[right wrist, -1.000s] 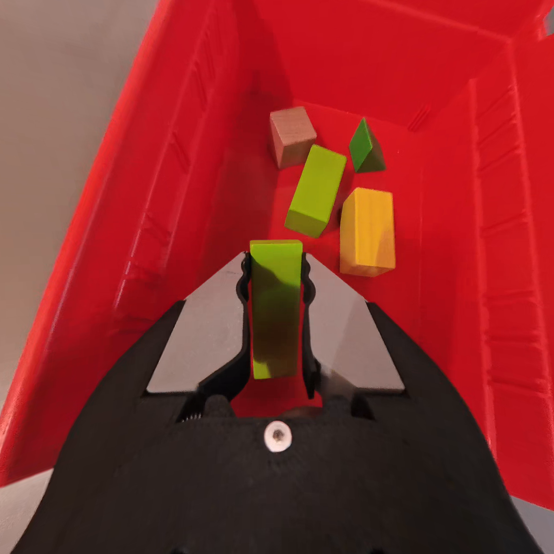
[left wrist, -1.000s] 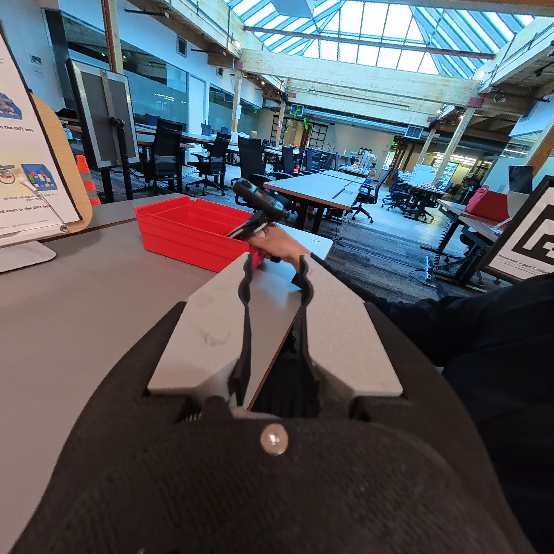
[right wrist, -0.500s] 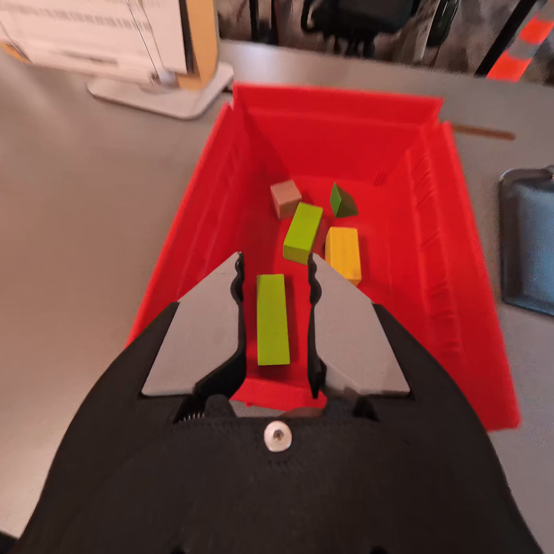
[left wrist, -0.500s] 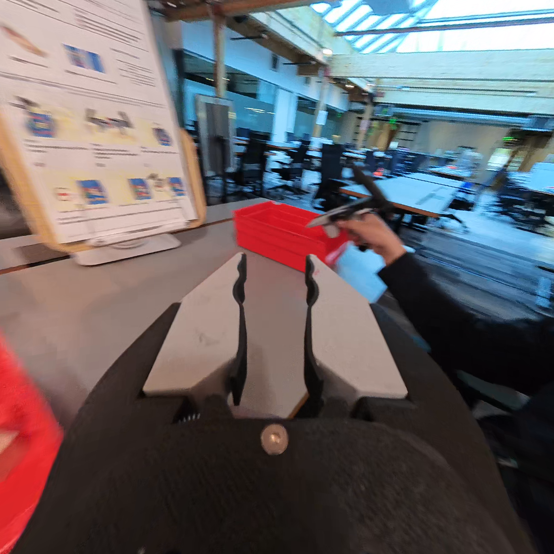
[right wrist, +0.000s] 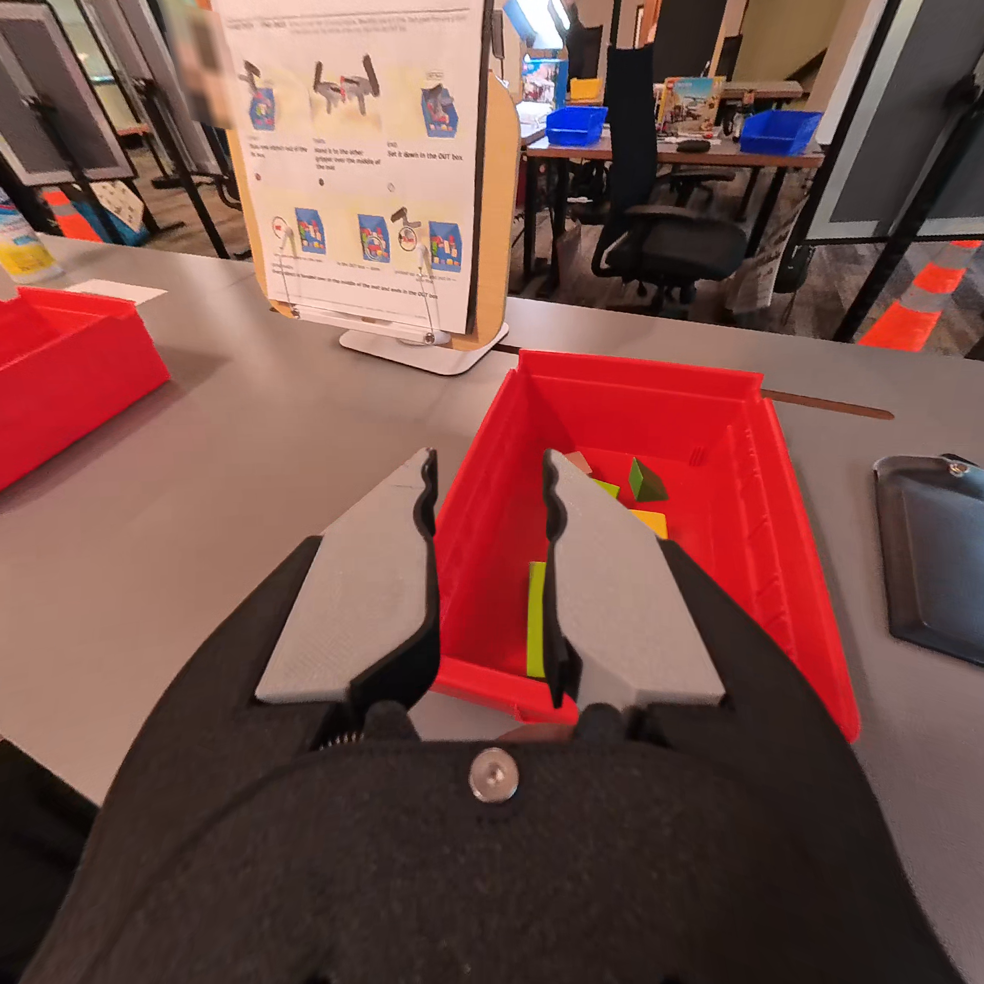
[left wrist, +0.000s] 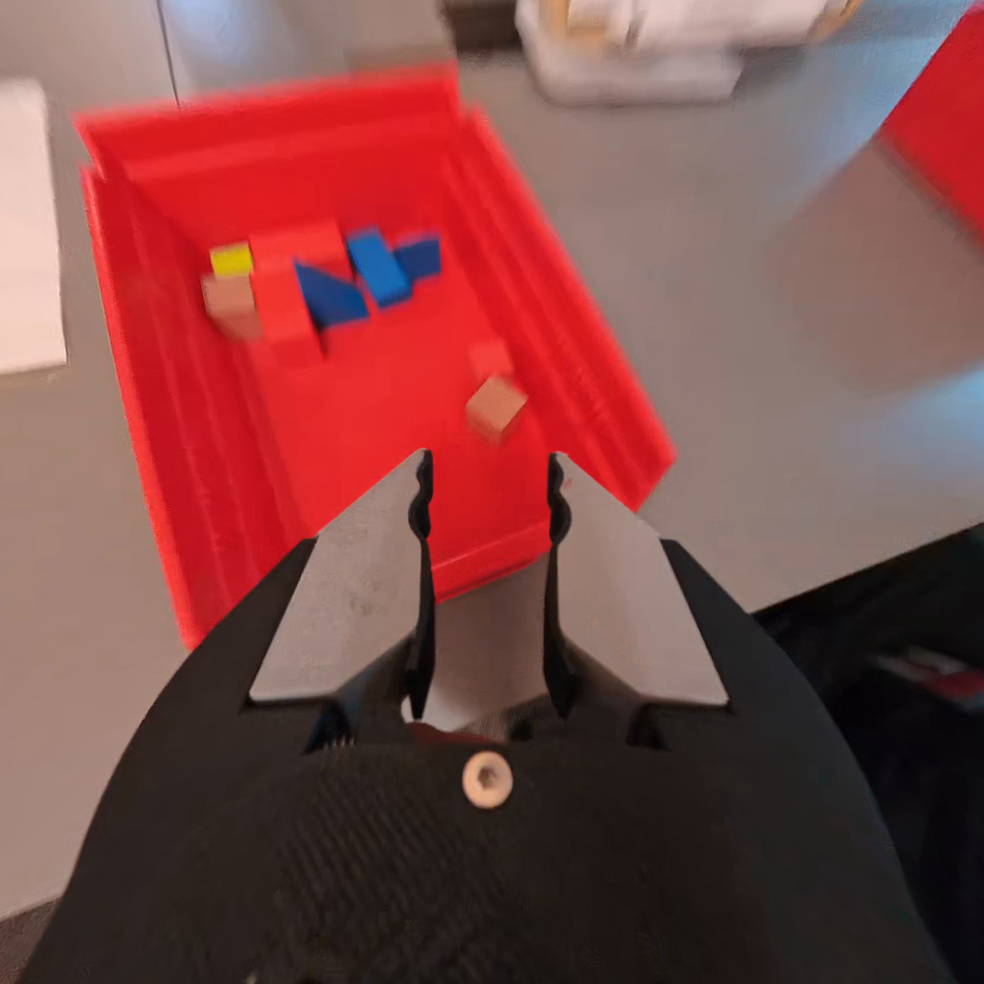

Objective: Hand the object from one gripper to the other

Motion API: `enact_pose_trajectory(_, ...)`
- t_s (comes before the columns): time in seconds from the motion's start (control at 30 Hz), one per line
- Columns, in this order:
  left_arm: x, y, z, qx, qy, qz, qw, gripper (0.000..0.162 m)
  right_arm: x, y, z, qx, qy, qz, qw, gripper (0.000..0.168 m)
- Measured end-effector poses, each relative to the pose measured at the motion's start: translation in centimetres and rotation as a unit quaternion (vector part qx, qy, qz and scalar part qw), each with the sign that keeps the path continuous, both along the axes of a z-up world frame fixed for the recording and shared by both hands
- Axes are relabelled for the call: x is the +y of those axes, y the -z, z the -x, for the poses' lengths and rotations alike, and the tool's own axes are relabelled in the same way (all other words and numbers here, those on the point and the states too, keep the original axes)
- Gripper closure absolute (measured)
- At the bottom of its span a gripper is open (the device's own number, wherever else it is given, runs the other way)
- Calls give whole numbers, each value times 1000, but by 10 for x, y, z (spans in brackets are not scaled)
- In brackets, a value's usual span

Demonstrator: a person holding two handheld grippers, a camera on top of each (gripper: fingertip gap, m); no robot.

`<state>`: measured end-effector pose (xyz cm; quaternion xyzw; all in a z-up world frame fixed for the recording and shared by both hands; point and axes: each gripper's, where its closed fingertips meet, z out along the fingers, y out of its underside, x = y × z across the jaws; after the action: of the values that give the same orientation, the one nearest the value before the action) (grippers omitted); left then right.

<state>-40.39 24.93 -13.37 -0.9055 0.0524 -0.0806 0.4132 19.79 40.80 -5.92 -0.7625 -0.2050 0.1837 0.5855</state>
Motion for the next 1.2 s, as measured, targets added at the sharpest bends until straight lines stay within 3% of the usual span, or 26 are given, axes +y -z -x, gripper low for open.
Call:
enact_pose_trajectory(0.13,4,37,45,122,-8,164,979,119,-2,0,3,-4,-5,0,1000,131)
enact_pose_trajectory(0.23,0,51,59,162,-2,251,954,120,-3,0,7,3,-13,1,1000,131)
enact_pose_trajectory(0.6,-23,118,78,189,7,431,882,117,-8,-4,-1,15,-17,-5,1000,131)
enact_pose_trajectory(0.63,-20,120,75,167,5,426,889,128,-8,-6,-2,18,-17,-6,1000,131)
enact_pose_trajectory(0.67,-15,120,73,153,3,410,899,137,-9,-7,-3,20,-16,-8,1000,131)
enact_pose_trajectory(0.8,-5,118,70,155,18,370,916,137,-12,-10,-3,27,-22,-11,999,131)
enact_pose_trajectory(0.97,21,87,71,171,-6,249,953,137,-17,-8,11,25,-45,-4,999,131)
enact_pose_trajectory(1.1,47,15,35,173,7,24,985,138,-34,-7,46,35,-119,12,992,130)
enact_pose_trajectory(1.17,46,-29,-19,189,78,-116,972,138,-50,-7,74,53,-185,27,981,130)
enact_pose_trajectory(1.2,39,-49,-52,212,122,-188,951,138,-62,-8,90,67,-227,38,971,129)
